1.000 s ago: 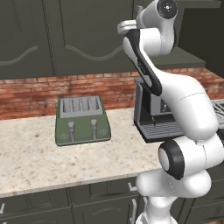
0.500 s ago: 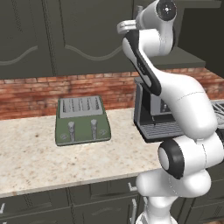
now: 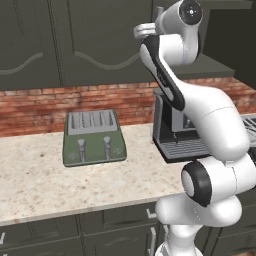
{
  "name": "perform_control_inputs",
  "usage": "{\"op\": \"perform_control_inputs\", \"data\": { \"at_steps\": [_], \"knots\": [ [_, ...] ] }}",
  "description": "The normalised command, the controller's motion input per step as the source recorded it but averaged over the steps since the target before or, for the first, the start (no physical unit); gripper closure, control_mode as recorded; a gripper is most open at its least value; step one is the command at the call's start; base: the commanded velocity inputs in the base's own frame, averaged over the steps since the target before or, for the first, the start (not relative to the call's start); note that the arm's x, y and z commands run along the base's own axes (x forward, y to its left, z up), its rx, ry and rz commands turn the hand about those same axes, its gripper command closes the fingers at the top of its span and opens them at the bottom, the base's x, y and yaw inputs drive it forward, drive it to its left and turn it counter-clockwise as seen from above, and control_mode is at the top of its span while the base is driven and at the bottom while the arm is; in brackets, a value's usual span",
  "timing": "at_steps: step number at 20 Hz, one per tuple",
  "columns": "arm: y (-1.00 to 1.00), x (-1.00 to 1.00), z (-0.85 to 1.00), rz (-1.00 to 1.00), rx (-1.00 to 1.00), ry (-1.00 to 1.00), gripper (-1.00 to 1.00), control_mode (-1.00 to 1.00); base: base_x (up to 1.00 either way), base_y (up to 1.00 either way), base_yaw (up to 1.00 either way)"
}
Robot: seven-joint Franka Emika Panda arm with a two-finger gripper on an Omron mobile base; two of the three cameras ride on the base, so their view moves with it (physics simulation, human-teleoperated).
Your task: Move the bowls from the cabinet to the plates on the dining table.
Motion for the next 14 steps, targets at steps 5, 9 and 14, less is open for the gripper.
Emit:
{"op": "perform_control_inputs", "data": {
  "at_steps": [5, 9, 14],
  "knots": [
    [0.97, -0.29, 0.0, -0.02, -0.06, 0.0, 1.0, -1.0, 0.0, 0.0, 0.0],
    [1.0, -0.44, 0.0, -0.05, -0.08, 0.0, 1.0, -1.0, 0.0, 0.0, 0.0],
    [0.97, -0.5, 0.0, -0.06, -0.05, 0.0, 1.0, -1.0, 0.0, 0.0, 0.0]
  ]
}}
